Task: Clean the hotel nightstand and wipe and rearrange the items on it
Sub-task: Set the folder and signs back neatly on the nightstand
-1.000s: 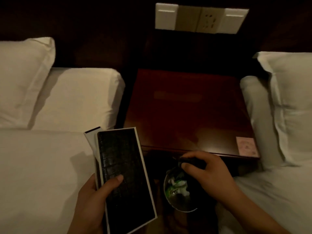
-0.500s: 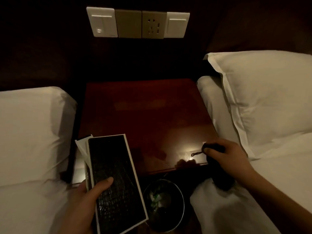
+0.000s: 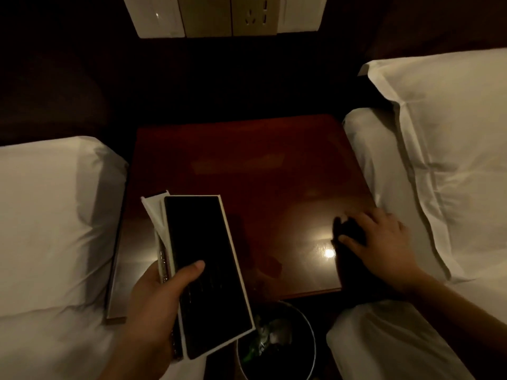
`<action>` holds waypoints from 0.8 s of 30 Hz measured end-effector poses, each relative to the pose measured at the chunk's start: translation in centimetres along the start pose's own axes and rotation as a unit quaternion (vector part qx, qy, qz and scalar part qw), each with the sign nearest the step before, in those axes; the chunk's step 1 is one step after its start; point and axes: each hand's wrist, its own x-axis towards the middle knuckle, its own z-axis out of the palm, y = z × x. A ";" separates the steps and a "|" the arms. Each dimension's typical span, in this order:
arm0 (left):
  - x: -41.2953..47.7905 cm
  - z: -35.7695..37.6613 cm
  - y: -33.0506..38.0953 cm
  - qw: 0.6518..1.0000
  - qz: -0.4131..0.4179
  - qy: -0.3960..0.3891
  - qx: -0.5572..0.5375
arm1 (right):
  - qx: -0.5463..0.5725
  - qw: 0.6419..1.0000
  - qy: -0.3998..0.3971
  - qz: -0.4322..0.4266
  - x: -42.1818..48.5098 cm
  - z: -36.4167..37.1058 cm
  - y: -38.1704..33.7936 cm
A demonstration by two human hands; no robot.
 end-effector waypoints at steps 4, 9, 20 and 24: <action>0.9 0.6 0.3 0.999 0.016 0.031 0.015 | 0.022 0.991 0.106 -0.082 -0.9 -0.5 -2.4; 4.6 2.0 1.5 0.999 0.017 0.037 0.021 | 0.077 0.987 0.094 -0.105 -1.3 0.4 -4.5; 7.8 4.5 1.3 0.989 0.077 0.080 0.095 | 0.030 0.996 0.060 -0.064 -0.8 0.9 -0.3; 7.7 4.9 1.5 0.952 0.143 0.120 0.244 | 0.012 0.996 0.056 -0.071 -0.8 1.2 0.2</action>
